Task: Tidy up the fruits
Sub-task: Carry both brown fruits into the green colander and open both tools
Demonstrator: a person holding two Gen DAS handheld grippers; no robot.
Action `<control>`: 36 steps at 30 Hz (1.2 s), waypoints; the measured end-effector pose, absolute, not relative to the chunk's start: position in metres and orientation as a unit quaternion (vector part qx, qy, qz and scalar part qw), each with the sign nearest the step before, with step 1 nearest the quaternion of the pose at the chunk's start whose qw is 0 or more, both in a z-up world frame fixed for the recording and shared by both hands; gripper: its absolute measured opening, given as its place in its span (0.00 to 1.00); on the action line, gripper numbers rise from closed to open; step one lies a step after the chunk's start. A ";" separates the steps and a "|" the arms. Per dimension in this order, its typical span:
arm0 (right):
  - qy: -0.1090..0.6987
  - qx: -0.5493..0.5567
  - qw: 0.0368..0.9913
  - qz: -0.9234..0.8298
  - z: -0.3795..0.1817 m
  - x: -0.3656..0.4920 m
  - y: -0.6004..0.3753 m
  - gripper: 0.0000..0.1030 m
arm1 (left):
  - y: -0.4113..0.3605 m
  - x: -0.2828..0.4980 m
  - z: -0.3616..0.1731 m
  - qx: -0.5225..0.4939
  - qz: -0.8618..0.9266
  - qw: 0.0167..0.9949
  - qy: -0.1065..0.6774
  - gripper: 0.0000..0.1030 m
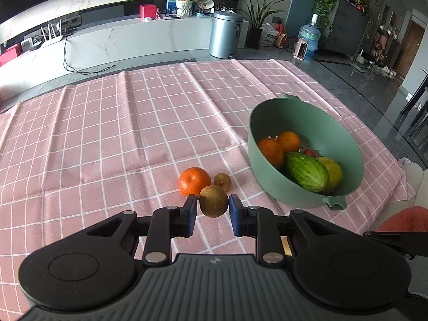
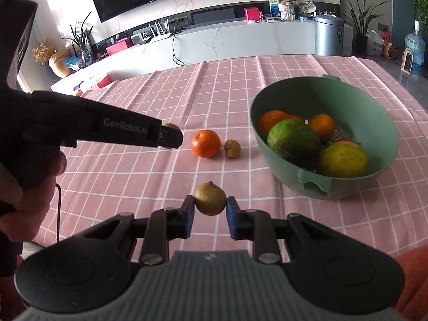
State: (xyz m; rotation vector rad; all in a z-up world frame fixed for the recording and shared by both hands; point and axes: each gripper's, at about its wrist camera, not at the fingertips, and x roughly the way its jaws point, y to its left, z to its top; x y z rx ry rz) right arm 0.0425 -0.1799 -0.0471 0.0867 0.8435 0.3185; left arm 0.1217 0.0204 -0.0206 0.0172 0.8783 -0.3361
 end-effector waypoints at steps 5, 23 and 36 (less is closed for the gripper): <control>0.388 0.050 0.910 0.135 -0.031 0.026 -0.206 0.20 | 0.003 0.120 -0.008 0.010 -0.179 0.892 0.415 0.28; 0.352 0.073 0.931 0.059 -0.018 0.086 -0.271 0.20 | -0.067 0.168 -0.013 0.033 -0.210 0.870 0.445 0.28; 0.389 0.070 0.917 0.057 -0.046 0.141 -0.275 0.20 | -0.079 0.209 -0.040 0.030 -0.206 0.853 0.478 0.27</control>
